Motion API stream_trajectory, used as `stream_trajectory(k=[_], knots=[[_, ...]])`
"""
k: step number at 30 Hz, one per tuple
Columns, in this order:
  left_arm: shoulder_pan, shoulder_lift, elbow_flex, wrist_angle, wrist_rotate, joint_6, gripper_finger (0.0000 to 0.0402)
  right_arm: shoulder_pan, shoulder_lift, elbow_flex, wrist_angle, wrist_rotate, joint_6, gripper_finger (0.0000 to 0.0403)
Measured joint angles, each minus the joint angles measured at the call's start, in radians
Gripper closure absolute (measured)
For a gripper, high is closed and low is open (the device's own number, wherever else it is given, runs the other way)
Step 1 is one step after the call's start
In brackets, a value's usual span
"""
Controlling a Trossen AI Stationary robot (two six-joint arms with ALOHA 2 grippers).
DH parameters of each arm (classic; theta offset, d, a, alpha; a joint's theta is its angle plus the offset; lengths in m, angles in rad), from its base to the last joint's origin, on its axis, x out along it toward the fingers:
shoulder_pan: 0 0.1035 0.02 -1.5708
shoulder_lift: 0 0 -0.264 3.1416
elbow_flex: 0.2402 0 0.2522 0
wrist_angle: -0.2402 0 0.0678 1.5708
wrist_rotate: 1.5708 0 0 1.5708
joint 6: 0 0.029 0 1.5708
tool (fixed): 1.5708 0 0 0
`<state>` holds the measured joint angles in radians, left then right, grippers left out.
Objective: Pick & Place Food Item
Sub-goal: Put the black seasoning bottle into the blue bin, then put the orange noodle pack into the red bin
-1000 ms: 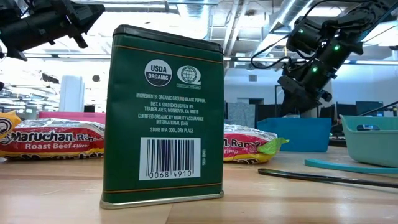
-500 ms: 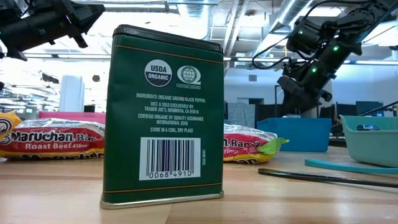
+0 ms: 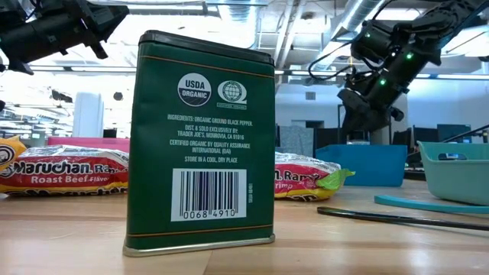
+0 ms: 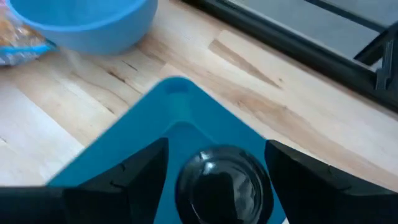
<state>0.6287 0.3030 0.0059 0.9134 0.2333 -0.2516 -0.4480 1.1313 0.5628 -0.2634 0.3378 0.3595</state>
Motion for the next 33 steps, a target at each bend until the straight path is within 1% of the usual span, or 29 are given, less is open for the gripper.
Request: stream_trajectory(k=[15, 19, 23, 33], knots=[[0.0, 0.0, 0.0, 0.0, 0.0, 0.0, 0.0402, 0.004, 0.0, 0.128, -0.019, -0.002, -0.056, 0.0142], [0.0, 0.0, 0.0, 0.0, 0.0, 0.0, 0.0402, 0.005, 0.0, 0.144, -0.018, -0.048, -0.056, 0.0142], [0.0, 0.0, 0.0, 0.0, 0.0, 0.0, 0.0402, 0.032, 0.0, 0.151, -0.007, -0.079, -0.056, 0.0142], [0.0, 0.0, 0.0, 0.0, 0.0, 0.0, 0.0402, 0.146, 0.0, 0.151, 0.076, -0.079, -0.08, 0.0143]])
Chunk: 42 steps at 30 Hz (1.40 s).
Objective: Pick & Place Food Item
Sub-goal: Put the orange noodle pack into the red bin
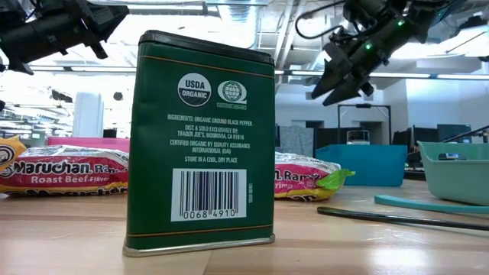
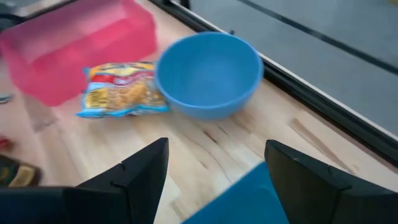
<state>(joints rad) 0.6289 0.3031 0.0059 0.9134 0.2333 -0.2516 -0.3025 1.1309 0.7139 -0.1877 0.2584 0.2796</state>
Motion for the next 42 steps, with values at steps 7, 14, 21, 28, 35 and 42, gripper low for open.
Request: stream_trajectory(k=[7, 14, 21, 28, 35, 42], knots=[[0.0, 0.0, 0.0, 0.0, 0.0, 0.0, 0.0402, 0.059, 0.0, 0.0, 0.092, 0.001, -0.071, 0.0142], [0.0, 0.0, 0.0, 0.0, 0.0, 0.0, 0.0402, 0.095, 0.0, 0.0, 0.125, 0.001, -0.127, 0.0142], [0.0, 0.0, 0.0, -0.001, 0.0, 0.0, 0.0402, 0.126, 0.054, 0.0, 0.219, 0.003, -0.21, 0.0143], [0.0, 0.0, 0.0, -0.005, 0.0, 0.0, 0.0402, 0.153, 0.175, 0.0, 0.368, 0.004, -0.348, 0.0143], [0.0, 0.0, 0.0, -0.008, 0.0, 0.0, 0.0402, 0.15, 0.209, 0.014, 0.343, 0.004, -0.285, 0.0142], [0.0, 0.0, 0.0, -0.016, 0.0, 0.0, 0.0402, 0.151, 0.149, 0.033, 0.213, 0.004, -0.218, 0.0143]])
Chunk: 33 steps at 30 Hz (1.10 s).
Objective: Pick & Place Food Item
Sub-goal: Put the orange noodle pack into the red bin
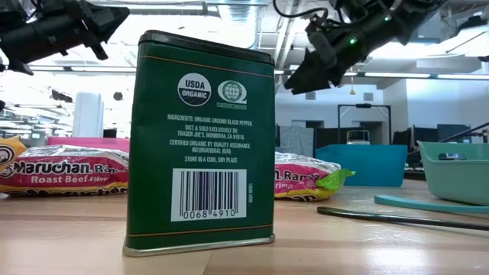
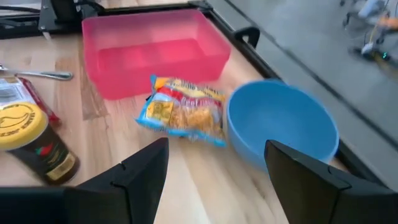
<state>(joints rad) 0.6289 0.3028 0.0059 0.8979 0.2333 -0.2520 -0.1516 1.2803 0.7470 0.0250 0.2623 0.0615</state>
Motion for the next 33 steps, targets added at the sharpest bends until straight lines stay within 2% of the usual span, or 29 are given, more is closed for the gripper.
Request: stream_trajectory(k=[9, 16, 20, 33], knots=[[0.0, 0.0, 0.0, -0.001, 0.0, 0.0, 0.0402, 0.036, -0.143, 0.073, -0.48, -0.005, 0.256, 0.0143], [0.0, 0.0, 0.0, -0.001, 0.0, 0.0, 0.0402, 0.116, -0.249, 0.078, -0.772, -0.127, 0.536, 0.0143], [0.0, 0.0, 0.0, -0.001, 0.0, 0.0, 0.0402, 0.179, -0.279, 0.078, -0.935, -0.139, 0.715, 0.0143], [0.0, 0.0, 0.0, -0.001, 0.0, 0.0, 0.0402, 0.458, -0.278, 0.077, -1.19, -0.364, 1.239, 0.0143]])
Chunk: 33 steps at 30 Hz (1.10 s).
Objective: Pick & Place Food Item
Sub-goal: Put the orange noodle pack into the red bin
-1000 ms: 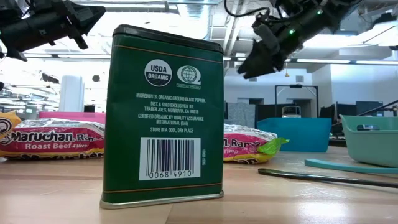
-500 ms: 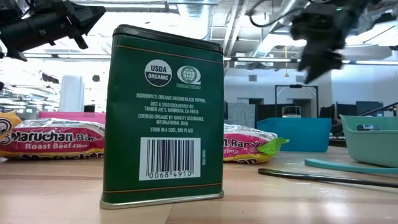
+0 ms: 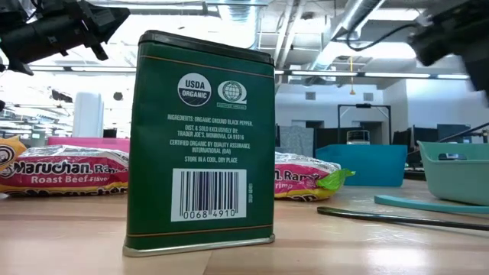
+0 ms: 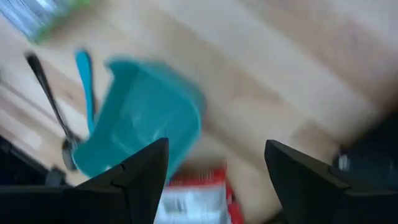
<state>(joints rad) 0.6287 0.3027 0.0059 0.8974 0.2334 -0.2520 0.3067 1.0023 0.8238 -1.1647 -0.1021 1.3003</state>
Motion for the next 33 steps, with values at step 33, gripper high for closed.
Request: stream_trajectory(k=[33], knots=[[0.0, 0.0, 0.0, 0.001, 0.0, 0.0, 0.0402, 0.619, 0.387, 0.0, 0.349, -0.084, 0.683, 0.0143]])
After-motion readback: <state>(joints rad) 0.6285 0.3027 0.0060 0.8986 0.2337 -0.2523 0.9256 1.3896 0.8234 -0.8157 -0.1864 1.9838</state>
